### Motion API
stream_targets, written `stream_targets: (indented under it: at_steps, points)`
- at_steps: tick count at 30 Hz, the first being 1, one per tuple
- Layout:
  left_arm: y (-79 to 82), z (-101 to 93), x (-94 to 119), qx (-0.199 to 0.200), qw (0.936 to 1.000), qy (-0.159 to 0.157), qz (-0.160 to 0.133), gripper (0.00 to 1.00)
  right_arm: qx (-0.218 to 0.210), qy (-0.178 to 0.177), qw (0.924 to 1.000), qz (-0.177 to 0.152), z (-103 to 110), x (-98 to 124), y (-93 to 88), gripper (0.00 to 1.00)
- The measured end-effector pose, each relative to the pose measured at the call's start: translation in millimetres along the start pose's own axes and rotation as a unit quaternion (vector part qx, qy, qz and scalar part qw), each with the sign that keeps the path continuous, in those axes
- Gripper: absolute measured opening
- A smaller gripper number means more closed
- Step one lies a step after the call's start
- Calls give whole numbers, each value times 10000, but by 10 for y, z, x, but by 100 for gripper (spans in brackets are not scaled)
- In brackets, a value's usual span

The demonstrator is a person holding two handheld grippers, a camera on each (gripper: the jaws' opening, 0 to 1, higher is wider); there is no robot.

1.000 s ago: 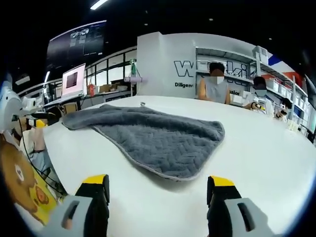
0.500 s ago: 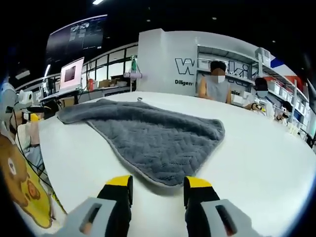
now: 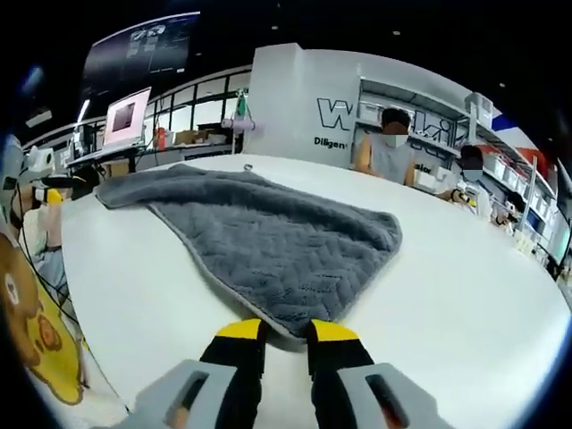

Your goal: Fold the towel on the table until its edges align and the towel forms a compact rectangular stack.

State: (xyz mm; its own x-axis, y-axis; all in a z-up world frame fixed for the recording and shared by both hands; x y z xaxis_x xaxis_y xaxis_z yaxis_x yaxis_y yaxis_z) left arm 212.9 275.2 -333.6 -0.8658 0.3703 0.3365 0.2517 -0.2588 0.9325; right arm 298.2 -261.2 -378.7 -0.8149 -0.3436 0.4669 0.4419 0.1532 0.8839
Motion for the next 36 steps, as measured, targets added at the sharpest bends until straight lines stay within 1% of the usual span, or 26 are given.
stream_targets:
  at_steps: [3, 4, 5, 7, 13, 16, 19, 22, 30, 36]
  points:
    - [-2, 0, -1, 13, 10000, 5, -11, 98, 10, -52, 10000, -17, -10, 17, 5, 9]
    - [-4, -1, -2, 10, 10000, 3, -11, 98, -15, -34, 10000, -59, -6, 29, 14, 5]
    - [-5, -1, -2, 15, 10000, 5, -11, 98, -56, -1, 9999, -126, -3, 42, 25, 4]
    - [-8, 1, -1, 13, 10000, 6, -9, 98, -86, -3, 9999, -144, -7, 51, 27, 3]
    - [-11, 5, 10, 14, 10000, 30, -17, 98, -164, -229, 9992, -295, -101, 123, 32, 3]
    - [-14, 6, 16, 9, 10000, 38, -11, 97, -174, -414, 9984, -333, -169, 169, 26, 3]
    - [-23, 16, 24, 11, 10000, 56, 9, 97, -142, -685, 9970, -343, -267, 235, 9, 3]
    - [-27, 18, 24, 7, 10000, 76, 17, 97, -154, -810, 9960, -358, -330, 286, -7, 3]
    - [-26, 13, 33, -3, 10000, 65, 17, 97, -180, -1087, 9933, -340, -453, 353, -52, 3]
    - [-29, 23, 51, 0, 9999, 98, 20, 97, -253, -1216, 9915, -387, -537, 416, -73, 3]
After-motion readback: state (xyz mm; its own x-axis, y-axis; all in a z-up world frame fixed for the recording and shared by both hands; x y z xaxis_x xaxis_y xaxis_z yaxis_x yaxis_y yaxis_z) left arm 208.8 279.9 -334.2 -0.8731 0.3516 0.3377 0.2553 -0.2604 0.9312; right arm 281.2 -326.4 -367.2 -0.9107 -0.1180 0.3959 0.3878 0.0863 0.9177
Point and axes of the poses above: the point that each gripper's makers call its tool centre point, and the gripper's own axes: x roughly backward along the fingers, z roughly to its left, y roughly out of its top, the point moved 7 cm from there along x, roughly backward along the fingers, and after that the axes turned 9 degrees about -x, right-handed, at the moved point
